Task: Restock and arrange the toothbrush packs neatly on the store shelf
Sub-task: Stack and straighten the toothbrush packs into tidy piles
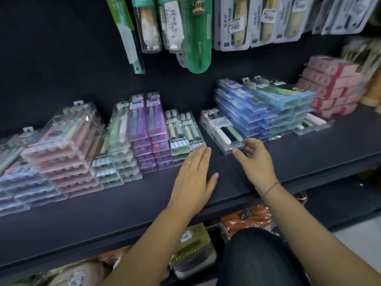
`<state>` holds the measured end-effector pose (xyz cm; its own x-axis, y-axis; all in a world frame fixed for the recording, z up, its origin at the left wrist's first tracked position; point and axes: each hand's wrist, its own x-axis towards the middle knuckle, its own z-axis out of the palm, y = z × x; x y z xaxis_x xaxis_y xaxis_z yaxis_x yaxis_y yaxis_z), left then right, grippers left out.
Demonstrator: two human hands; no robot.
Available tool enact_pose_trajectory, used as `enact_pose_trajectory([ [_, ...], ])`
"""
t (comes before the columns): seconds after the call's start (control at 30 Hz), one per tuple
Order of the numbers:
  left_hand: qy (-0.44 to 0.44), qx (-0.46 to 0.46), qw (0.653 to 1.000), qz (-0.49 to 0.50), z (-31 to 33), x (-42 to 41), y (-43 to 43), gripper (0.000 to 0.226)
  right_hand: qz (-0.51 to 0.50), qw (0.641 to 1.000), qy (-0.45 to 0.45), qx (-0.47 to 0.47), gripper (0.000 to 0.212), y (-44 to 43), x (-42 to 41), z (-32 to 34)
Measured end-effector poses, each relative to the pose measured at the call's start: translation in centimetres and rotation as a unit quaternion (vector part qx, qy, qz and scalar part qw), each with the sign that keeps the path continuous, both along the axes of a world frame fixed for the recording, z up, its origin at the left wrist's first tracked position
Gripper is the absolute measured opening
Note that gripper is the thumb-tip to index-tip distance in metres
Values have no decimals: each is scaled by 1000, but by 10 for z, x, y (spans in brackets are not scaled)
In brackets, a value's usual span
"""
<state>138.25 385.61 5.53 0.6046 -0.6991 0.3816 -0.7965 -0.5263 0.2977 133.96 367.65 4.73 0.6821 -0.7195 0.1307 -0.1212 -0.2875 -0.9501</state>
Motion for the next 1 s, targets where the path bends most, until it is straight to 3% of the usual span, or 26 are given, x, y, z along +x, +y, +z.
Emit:
enact_pose_trajectory([
  [0.23,1,-1,1000,5,-1,0,0,62,16,995,64,-73,64,7,4,4],
  [0.43,-6,-11,1000,16,-3,1,-1,59,107,991,78,-27,87,10,15,15],
  [0.53,-9,-17,1000,21,-4,0,-1,57,136,989,55,21,70,9,30,24],
  [0.63,-21,-13,999,23,-5,0,-2,62,162,983,15,90,28,6,49,33],
  [0.77,-28,-11,999,26,-6,1,-2,62,176,971,19,163,28,1,71,46],
  [0.83,-36,-6,999,30,-6,2,-2,60,198,966,45,158,19,-4,81,45],
  [1.0,-48,-9,998,33,-7,2,-3,57,211,965,55,146,20,-10,85,42],
])
